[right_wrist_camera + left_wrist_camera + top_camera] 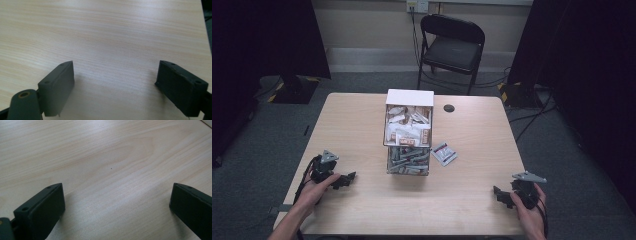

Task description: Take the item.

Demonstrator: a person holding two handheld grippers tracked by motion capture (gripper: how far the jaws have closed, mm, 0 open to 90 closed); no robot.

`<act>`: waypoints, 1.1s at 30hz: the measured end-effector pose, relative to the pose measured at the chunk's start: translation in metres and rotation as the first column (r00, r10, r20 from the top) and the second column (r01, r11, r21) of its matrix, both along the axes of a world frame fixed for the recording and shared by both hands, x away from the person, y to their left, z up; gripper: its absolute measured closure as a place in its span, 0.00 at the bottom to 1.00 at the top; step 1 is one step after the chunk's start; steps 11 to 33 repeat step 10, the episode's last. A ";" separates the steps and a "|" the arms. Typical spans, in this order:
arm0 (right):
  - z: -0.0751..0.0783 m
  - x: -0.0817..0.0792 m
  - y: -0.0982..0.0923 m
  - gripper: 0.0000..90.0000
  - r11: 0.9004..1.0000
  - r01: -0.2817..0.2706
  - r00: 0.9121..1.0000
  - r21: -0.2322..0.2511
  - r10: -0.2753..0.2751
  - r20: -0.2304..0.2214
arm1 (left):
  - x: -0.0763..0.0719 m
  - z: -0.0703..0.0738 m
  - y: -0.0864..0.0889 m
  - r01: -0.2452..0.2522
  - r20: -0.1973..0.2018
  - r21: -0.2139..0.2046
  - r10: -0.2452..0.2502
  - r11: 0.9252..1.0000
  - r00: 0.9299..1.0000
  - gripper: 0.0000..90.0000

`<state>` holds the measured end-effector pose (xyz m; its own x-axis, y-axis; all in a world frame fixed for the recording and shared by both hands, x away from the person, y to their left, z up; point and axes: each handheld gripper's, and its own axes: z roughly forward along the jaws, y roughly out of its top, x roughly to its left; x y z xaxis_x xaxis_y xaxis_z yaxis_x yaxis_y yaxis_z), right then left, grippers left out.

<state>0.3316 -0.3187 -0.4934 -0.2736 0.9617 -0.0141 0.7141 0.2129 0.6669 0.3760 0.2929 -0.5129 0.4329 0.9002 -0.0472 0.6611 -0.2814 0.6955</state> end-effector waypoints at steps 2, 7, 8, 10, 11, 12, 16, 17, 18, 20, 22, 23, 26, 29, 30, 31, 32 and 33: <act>-0.003 0.000 0.000 0.08 1.000 -0.010 1.000 0.007 0.010 0.022 | 0.000 0.000 0.000 0.000 0.000 0.000 0.000 1.000 1.000 0.00; -0.005 -0.001 0.001 0.07 1.000 -0.012 0.999 0.009 0.011 0.035 | 0.000 0.000 0.000 0.000 0.000 0.000 0.000 1.000 1.000 0.00; -0.005 -0.001 0.001 0.07 1.000 -0.011 0.999 0.008 0.011 0.036 | 0.000 0.000 0.000 0.000 0.000 0.001 0.000 1.000 1.000 0.00; -0.005 -0.001 0.002 0.05 1.000 0.006 0.999 0.006 -0.006 0.034 | 0.000 0.000 0.000 0.000 0.000 0.000 0.000 1.000 1.000 0.00; -0.005 -0.001 0.002 0.05 1.000 0.006 0.999 0.006 -0.006 0.034 | 0.000 0.000 0.000 0.000 0.000 0.000 0.000 1.000 1.000 0.00; -0.005 -0.001 0.002 0.05 1.000 0.006 0.999 0.006 -0.006 0.034 | 0.000 0.000 0.000 0.000 0.000 0.000 0.000 1.000 1.000 0.00; -0.005 -0.001 0.002 0.05 1.000 0.006 0.999 0.006 -0.006 0.034 | 0.000 0.000 0.000 0.000 0.000 0.000 0.000 1.000 1.000 0.00; -0.005 -0.001 0.002 0.05 1.000 0.006 0.999 0.006 -0.006 0.034 | 0.000 0.000 0.000 0.000 0.000 0.000 0.000 1.000 1.000 0.00; -0.005 -0.001 0.002 0.05 1.000 0.006 0.999 0.006 -0.006 0.034 | 0.000 0.000 0.000 0.000 0.000 0.000 0.000 1.000 1.000 0.00; -0.005 -0.001 0.002 0.05 1.000 0.006 0.999 0.006 -0.006 0.034 | 0.000 0.000 0.000 0.000 0.000 0.000 0.000 1.000 1.000 0.00; -0.005 -0.001 0.002 0.05 1.000 0.006 0.999 0.006 -0.006 0.034 | 0.000 0.000 0.000 0.000 0.000 0.000 0.000 1.000 1.000 0.00; -0.005 -0.001 0.002 0.05 1.000 0.006 0.999 0.006 -0.006 0.034 | 0.000 0.000 0.000 0.000 0.000 0.000 0.000 1.000 1.000 0.00; -0.005 -0.001 0.002 0.05 1.000 0.006 0.999 0.006 -0.006 0.034 | 0.000 0.000 0.000 0.000 0.000 0.000 0.000 1.000 1.000 0.00; -0.005 -0.001 0.002 0.05 1.000 0.006 0.999 0.006 -0.006 0.034 | 0.000 0.000 0.000 0.000 0.000 0.000 0.000 1.000 1.000 0.00; -0.005 -0.001 0.002 0.05 1.000 0.006 0.999 0.006 -0.006 0.034 | 0.000 0.000 0.000 0.000 0.000 0.000 0.000 1.000 1.000 0.00; -0.005 -0.001 0.002 0.05 1.000 0.006 0.999 0.006 -0.006 0.034 | 0.000 0.000 0.000 0.000 0.000 0.000 0.000 1.000 1.000 0.00; -0.005 -0.001 0.002 0.05 1.000 0.006 0.999 0.006 -0.006 0.034 | 0.000 0.000 0.000 0.000 0.000 0.000 0.000 1.000 1.000 0.00; -0.005 -0.001 0.002 0.05 1.000 0.006 0.999 0.006 -0.006 0.034 | 0.000 0.000 0.000 0.000 0.000 0.000 0.000 1.000 1.000 0.00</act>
